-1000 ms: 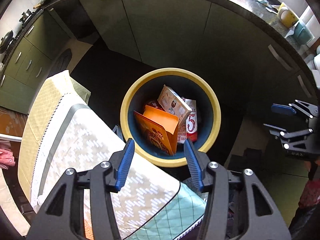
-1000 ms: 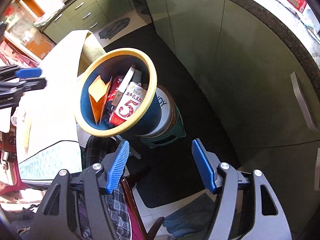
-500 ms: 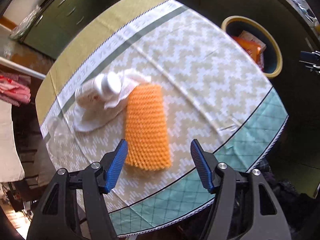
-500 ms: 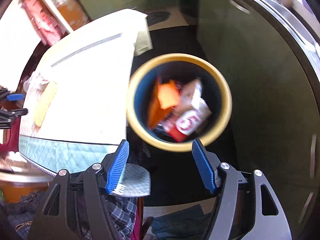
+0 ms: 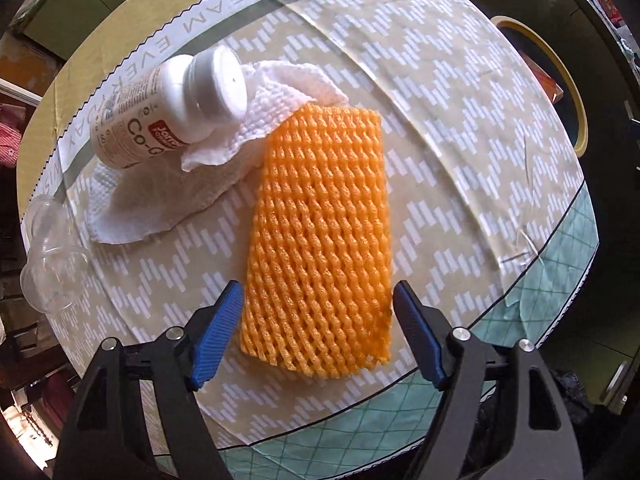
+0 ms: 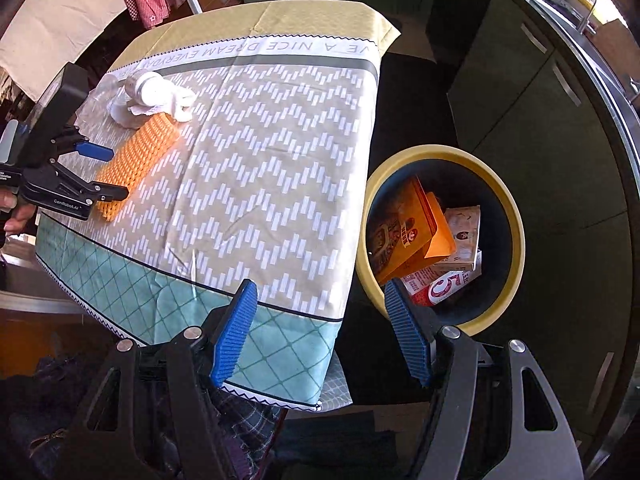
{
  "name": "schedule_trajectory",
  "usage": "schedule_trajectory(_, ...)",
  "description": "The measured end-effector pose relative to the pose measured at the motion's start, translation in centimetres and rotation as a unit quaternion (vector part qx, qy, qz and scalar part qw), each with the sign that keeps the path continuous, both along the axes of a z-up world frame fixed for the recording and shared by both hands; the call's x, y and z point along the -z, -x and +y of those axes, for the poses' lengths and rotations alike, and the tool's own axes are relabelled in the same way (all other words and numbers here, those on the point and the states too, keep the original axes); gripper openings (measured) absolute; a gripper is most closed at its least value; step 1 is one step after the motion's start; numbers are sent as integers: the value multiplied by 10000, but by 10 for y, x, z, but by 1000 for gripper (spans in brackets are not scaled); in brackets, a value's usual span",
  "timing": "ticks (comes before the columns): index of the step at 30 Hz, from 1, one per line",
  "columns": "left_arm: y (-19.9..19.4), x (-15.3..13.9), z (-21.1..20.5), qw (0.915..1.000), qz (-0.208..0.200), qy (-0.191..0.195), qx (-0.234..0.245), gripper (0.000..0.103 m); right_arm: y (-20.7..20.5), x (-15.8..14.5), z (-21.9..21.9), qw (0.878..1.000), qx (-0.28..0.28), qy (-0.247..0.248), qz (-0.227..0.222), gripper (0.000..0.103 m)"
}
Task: Collect trash
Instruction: 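Grasp the orange foam net with the left tool while the right tool grasps the white pill bottle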
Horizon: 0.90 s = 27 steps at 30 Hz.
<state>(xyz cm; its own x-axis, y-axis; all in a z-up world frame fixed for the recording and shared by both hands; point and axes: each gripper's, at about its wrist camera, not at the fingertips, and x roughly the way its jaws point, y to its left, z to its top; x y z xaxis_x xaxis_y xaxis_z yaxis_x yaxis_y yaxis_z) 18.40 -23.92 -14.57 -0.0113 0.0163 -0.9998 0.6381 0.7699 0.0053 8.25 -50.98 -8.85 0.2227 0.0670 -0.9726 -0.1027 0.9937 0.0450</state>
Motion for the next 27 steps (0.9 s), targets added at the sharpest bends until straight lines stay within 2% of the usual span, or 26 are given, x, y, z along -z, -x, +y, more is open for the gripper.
schedule_trajectory(4, -3, 8, 4, 9999, 39, 91, -39, 69, -10, -1, 4, 9999, -58, 70, 56, 66)
schedule_trajectory(6, -6, 9, 8, 9999, 7, 139, -88, 54, -18, 0, 7, 9999, -89, 109, 60, 66)
schedule_trajectory(7, -7, 9, 11, 9997, 25, 210, -105, 50, -22, -1, 8, 9998, -102, 135, 53, 66)
schedule_trajectory(9, -10, 9, 22, 9989, 131, 430, -161, 24, -32, -3, 13, 9997, -146, 171, 22, 66)
schedule_trajectory(13, -1, -4, 43, 9984, -68, 553, -137, 22, -60, -11, 30, 9994, -333, 73, -51, 66)
schedule_trajectory(15, 6, -13, 57, 9974, -45, 683, -216, 21, -77, -15, 46, 9986, -506, -51, -126, 66)
schedule_trajectory(19, 29, -38, 91, 9958, -218, 830, -327, 22, -114, -17, 100, 9923, -1196, -264, -203, 66)
schedule_trajectory(24, 53, -66, 107, 9950, -407, 811, -417, 22, -162, -11, 186, 9732, -2269, -77, -370, 66)
schedule_trajectory(27, 60, -74, 120, 9942, -497, 825, -483, 22, -184, 0, 230, 9602, -2783, 50, -229, 66)
